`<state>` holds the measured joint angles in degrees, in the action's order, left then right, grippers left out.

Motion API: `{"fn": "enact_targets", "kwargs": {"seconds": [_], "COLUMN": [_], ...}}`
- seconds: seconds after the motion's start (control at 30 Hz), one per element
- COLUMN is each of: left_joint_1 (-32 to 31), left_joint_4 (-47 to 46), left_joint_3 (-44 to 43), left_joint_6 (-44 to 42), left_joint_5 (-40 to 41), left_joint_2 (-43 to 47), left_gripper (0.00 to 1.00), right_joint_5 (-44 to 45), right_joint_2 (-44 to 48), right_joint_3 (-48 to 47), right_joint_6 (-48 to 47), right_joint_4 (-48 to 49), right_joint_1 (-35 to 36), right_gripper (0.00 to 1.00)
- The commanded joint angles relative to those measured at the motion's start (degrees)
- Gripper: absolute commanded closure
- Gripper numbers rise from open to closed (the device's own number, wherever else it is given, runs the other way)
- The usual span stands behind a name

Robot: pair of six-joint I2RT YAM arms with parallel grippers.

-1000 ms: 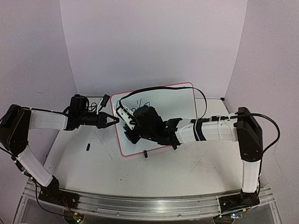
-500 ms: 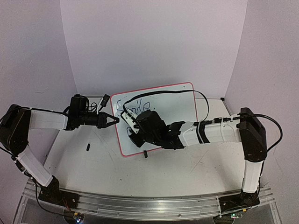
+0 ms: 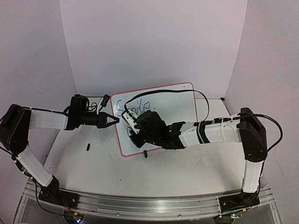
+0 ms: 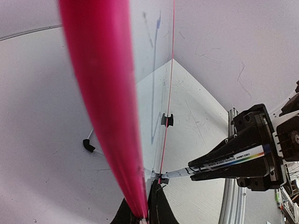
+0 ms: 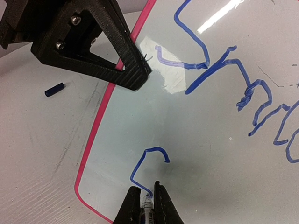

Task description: Write a sentence on the whiteboard

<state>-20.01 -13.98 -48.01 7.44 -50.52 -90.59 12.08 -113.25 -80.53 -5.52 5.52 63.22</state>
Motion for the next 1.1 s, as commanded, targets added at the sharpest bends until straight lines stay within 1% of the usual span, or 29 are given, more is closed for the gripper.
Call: {"fn": "enact_targets", "kwargs": {"seconds": [0.0,0.2,0.37,0.53,0.73,0.87,1.07], "left_joint_1": [-0.65,-0.57,-0.56,-0.57,-0.65,-0.63,-0.63], "left_joint_4": [5.45,5.45,5.45,5.45,5.45,5.45,5.45], "left_joint_3": [0.05,0.06,-0.05,-0.07,-0.07,0.04,-0.05], "left_joint_6": [-5.29,-5.31,-5.19,-5.25,-5.33,-5.54,-5.54], "left_joint_5": [11.59,11.58,11.58,11.59,11.59,11.76,11.67], "left_joint_2": [-2.94,-3.01,-3.32,-3.40,-3.25,-3.05,-3.23], "left_gripper": [1.00,1.00,1.00,1.00,1.00,1.00,1.00], "right_joint_5": [-0.94,-2.05,-3.49,-2.47,-4.02,-1.62,0.87], "right_joint_2": [0.08,-1.62,-2.31,-0.69,0.10,2.91,4.49], "right_joint_3": [-0.48,-1.70,-5.83,-8.39,-4.05,0.42,1.90], "right_joint_6": [1.85,2.66,3.66,2.68,3.52,3.69,1.10], "right_joint_4": [0.74,0.80,0.89,1.36,1.40,1.76,1.78], "right_joint_1": [0.99,1.89,2.10,2.00,1.17,-0.52,-0.86], "right_gripper": [1.00,1.00,1.00,1.00,1.00,1.00,1.00]}}
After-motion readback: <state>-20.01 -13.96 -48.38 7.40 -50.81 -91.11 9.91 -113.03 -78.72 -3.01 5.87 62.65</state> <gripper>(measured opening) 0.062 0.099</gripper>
